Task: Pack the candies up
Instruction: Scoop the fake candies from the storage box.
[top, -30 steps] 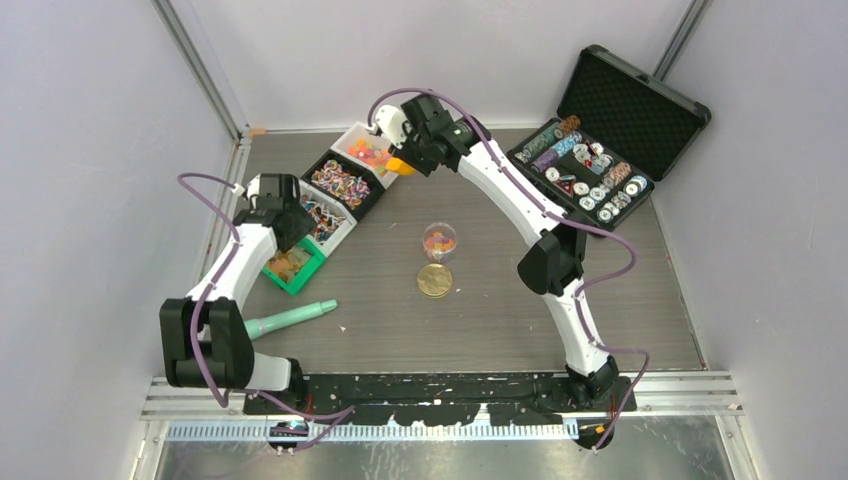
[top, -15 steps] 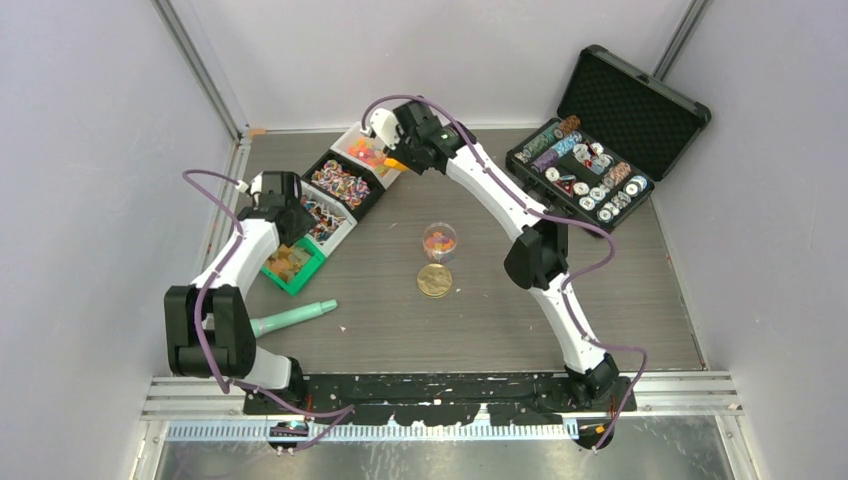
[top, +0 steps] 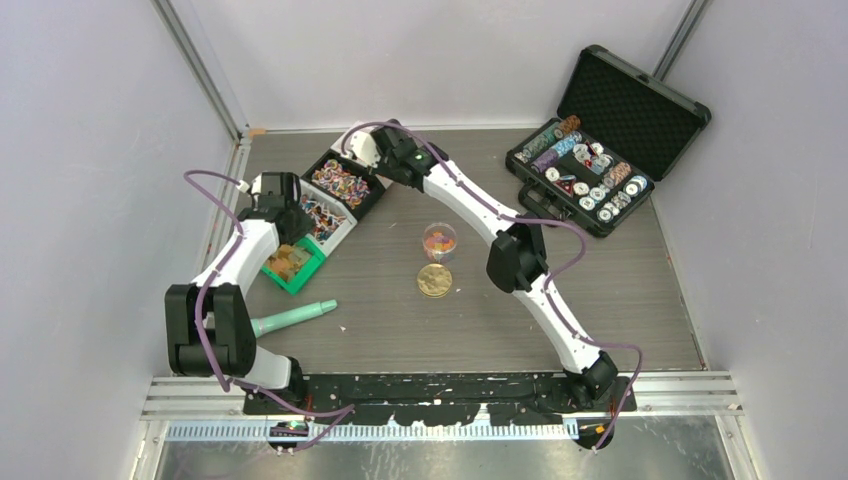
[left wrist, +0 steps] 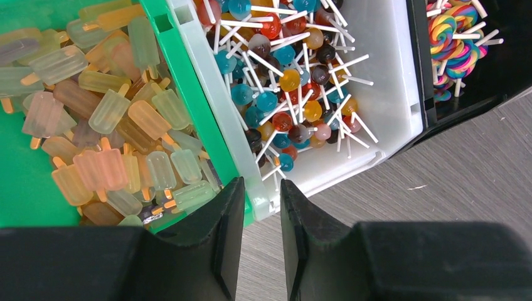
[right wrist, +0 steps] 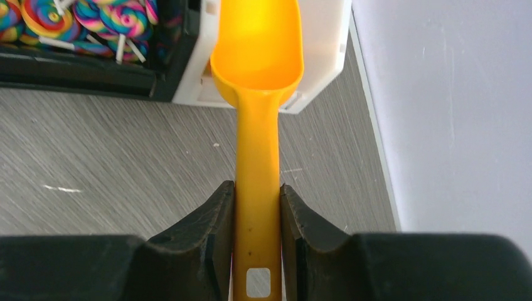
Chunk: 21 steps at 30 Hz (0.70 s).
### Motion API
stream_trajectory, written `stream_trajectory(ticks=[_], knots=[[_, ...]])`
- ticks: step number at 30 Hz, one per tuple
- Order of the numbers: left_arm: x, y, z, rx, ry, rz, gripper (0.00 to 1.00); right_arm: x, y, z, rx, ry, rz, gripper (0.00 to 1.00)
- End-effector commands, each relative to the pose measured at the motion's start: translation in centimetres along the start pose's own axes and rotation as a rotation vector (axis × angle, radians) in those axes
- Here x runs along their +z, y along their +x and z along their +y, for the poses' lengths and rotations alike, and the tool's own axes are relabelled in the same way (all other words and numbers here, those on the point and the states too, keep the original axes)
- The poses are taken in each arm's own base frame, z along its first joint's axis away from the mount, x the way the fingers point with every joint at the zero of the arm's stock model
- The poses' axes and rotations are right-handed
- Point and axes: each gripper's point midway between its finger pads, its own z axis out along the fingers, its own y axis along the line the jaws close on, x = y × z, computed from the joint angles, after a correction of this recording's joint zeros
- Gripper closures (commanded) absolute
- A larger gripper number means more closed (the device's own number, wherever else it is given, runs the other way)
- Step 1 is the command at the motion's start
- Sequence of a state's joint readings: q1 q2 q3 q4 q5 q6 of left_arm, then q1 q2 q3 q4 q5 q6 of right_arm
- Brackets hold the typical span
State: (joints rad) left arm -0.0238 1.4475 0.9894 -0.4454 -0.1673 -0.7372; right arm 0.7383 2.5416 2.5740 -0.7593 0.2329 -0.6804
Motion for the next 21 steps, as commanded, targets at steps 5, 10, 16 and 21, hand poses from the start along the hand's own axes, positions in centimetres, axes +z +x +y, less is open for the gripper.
stream_trajectory(ticks=[5,10,16,21], knots=[[0.9,1.2,0.0,0.013,0.023,0.043,0.74,0.8,-3.0,-0.7,-0.055,0.106,-0.069,1.0],[1.0,1.5,-0.1,0.015,0.027,0.052,0.75,2.3,-4.3,0.1,-0.021,0.105,-0.139,1.0],[1.1,1.5,-0.2,0.018,0.03,0.058,0.76,3.8,-5.1,1.0,0.021,0.101,-0.185,1.0],[1.1,1.6,-0.2,0.016,0.036,0.062,0.77,4.4,-5.6,1.4,0.073,0.095,-0.23,1.0]])
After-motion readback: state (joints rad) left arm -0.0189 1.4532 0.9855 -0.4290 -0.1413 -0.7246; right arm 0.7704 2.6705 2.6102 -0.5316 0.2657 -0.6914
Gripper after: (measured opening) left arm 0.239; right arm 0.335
